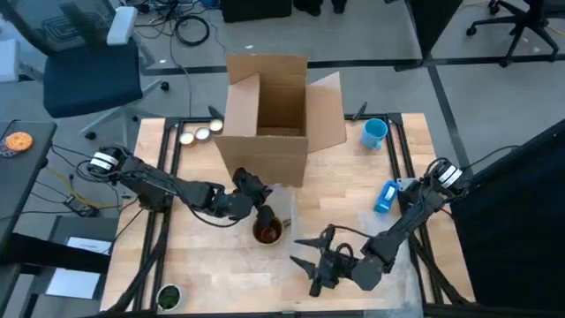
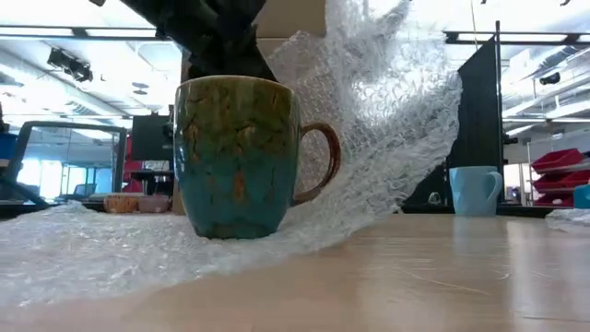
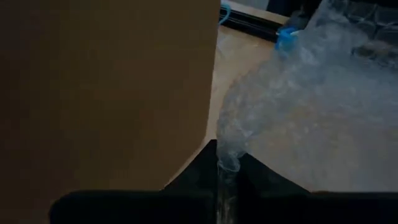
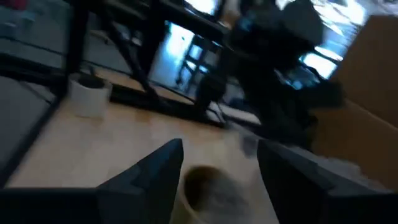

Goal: Wrap mug
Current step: Wrap the brown cup with bubble wrap

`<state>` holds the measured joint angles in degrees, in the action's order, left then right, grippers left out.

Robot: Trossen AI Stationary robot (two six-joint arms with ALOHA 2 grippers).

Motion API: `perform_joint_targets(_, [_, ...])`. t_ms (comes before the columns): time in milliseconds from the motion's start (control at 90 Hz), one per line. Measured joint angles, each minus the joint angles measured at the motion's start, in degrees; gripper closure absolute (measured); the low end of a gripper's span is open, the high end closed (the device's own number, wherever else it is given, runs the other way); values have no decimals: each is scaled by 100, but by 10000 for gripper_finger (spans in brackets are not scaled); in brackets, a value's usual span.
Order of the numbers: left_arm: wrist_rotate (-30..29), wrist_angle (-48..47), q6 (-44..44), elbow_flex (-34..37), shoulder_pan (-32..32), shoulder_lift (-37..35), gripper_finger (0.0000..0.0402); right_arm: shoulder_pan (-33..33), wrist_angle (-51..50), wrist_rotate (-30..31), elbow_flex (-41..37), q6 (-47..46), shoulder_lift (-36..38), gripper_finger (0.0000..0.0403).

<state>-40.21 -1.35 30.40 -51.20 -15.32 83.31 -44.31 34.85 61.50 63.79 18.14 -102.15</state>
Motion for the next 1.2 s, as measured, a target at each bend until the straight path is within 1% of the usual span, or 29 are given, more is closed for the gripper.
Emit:
perform_joint_targets(44, [0, 18, -6, 0, 11, 0, 401, 9, -14, 33, 0, 1, 0, 214])
perform_joint_targets(100, [0, 4, -6, 0, 22, 0, 401, 25, -105, 325, 0, -28, -2, 214])
perform_joint_targets(222, [0, -23, -10, 0, 25, 0, 401, 56, -270, 1625, -4, -87, -101, 216])
perform_joint_targets(344, [18, -92, -12, 0, 24, 0, 401, -70, -251, 2645, -2, 85, -87, 220])
perform_joint_targets(378, [40, -106, -12, 0, 22, 0, 401, -115, -232, 2816, -2, 238, -81, 222])
perform_joint_targets(478, [55, -157, -12, 0, 22, 0, 401, -304, -19, 2853, -2, 702, -59, 226])
perform_joint_targets(644, [217, -152, -12, 0, -29, 0, 401, -667, 275, 2851, -2, 836, -33, 233])
perform_joint_targets(767, [299, -139, -12, 0, -139, 0, 401, -817, 483, 2854, -2, 902, 68, 239])
perform_joint_targets(900, [302, -142, -12, 0, -250, 0, 401, -817, 502, 2850, -2, 820, 79, 244])
perform_joint_targets(1033, [302, -211, -43, 0, -308, 0, 401, -805, 241, 2849, -129, 536, 94, 245])
perform_joint_targets(1200, [301, -418, -47, 0, -377, 0, 401, -566, 262, 2851, -330, 573, 90, 245])
